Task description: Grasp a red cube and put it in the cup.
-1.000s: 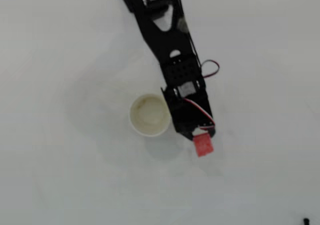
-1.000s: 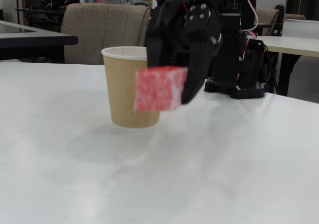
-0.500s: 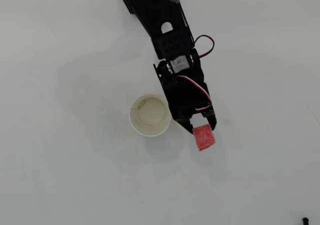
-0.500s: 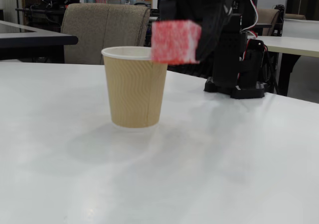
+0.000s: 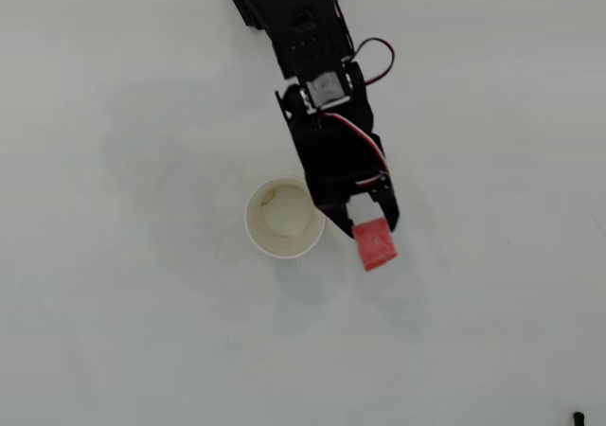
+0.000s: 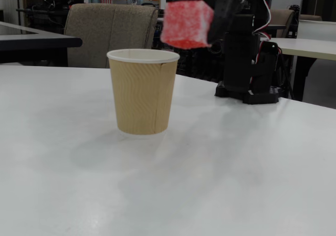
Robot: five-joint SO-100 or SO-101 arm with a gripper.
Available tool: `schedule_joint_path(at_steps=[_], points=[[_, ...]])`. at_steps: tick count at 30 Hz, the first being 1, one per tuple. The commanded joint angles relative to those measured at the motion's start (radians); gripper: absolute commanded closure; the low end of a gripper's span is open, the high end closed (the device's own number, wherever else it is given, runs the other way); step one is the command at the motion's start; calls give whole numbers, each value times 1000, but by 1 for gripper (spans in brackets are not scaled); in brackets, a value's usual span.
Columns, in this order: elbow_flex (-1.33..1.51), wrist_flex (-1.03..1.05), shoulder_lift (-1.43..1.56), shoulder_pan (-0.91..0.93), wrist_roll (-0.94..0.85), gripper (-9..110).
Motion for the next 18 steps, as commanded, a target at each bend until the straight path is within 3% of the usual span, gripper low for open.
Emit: schedule_joint_path(at_steps=[1,18], points=[[29,2,132,23,3,93],[74,17,202,169,0,93]])
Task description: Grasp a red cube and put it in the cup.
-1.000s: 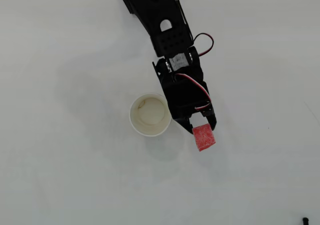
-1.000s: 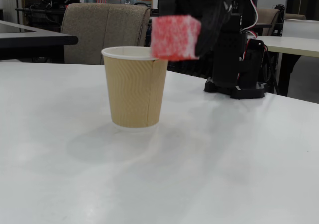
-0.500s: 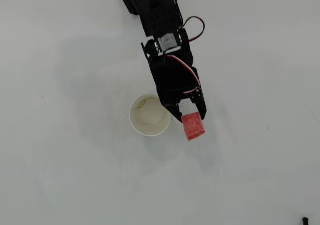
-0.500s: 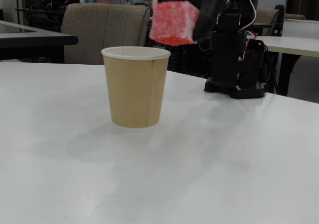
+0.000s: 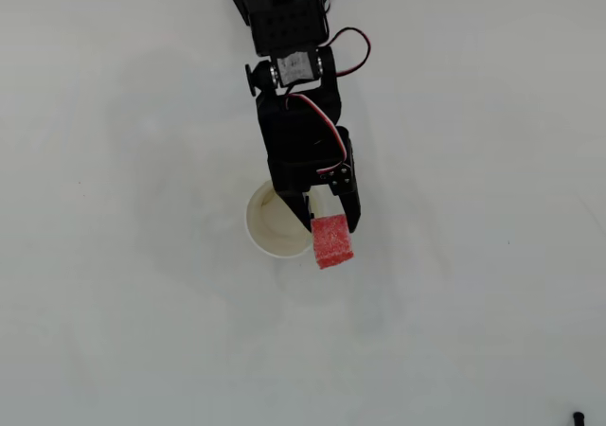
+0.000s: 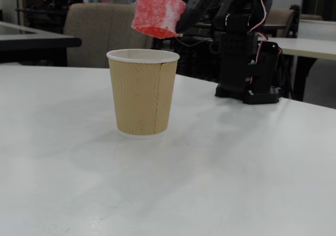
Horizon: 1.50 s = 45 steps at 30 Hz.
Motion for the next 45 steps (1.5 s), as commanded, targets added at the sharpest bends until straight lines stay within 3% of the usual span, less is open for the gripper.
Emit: schedule_joint_path(at_steps=[1,15,18,26,33,37,45], points=[[-3,9,63,43,0,93],[54,75,149,144,0,92],[58,71,147,147,0,80],[67,61,161,161,3,72],[67,80,189,179,9,80],[63,81,210,209,9,100],[118,97,293,281,35,101]])
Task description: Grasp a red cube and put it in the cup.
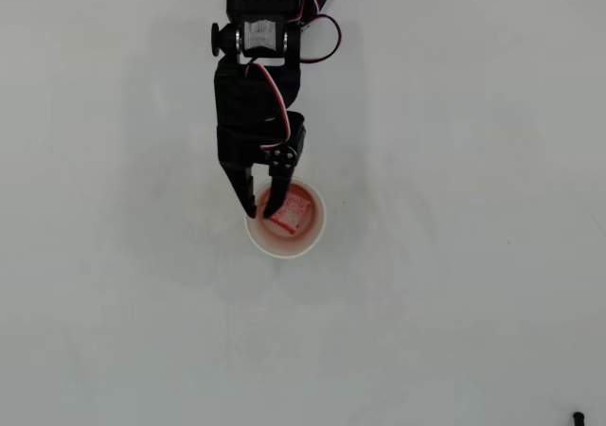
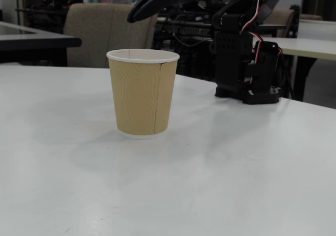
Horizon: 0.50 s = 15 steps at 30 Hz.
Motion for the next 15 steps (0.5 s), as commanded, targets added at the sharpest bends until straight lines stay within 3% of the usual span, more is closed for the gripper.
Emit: schedule_joint_path(at_steps=[1,15], points=[[23,2,71,25,46,101],[216,52,307,32,179,101]])
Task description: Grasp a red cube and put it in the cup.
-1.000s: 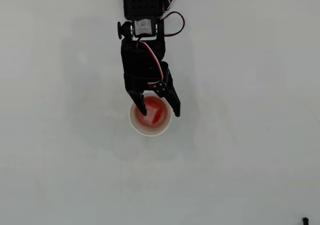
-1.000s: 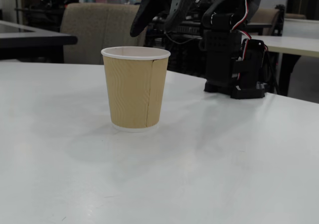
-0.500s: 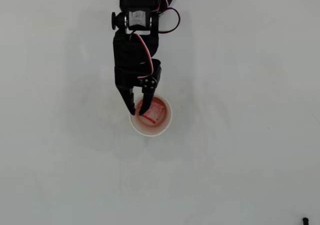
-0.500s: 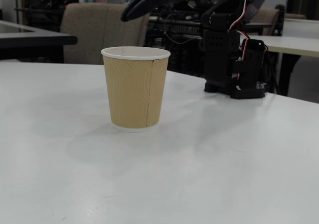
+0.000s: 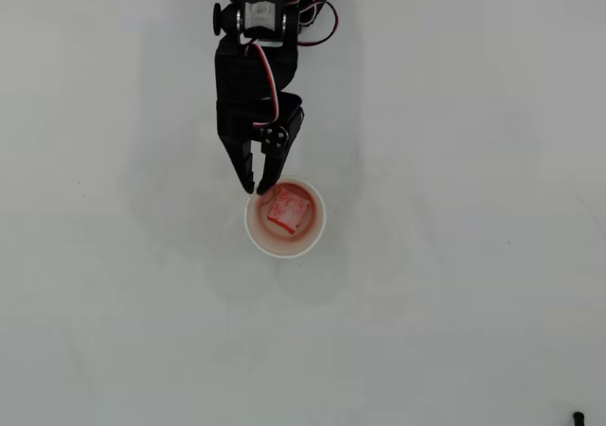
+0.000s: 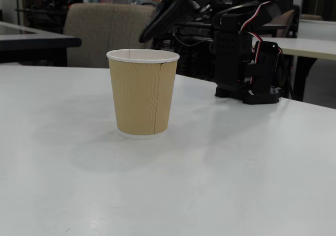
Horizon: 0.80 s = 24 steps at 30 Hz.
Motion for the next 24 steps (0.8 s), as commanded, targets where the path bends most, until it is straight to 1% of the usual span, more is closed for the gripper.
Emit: schedule_joint_path(at_steps=[1,8,18,21,24], points=[[-6,3,46,21,38,101],[3,-3,92,43,141,101],[94,15,179,35,242,101],[103,37,193,29,316,101],[104,54,195,17,434,101]])
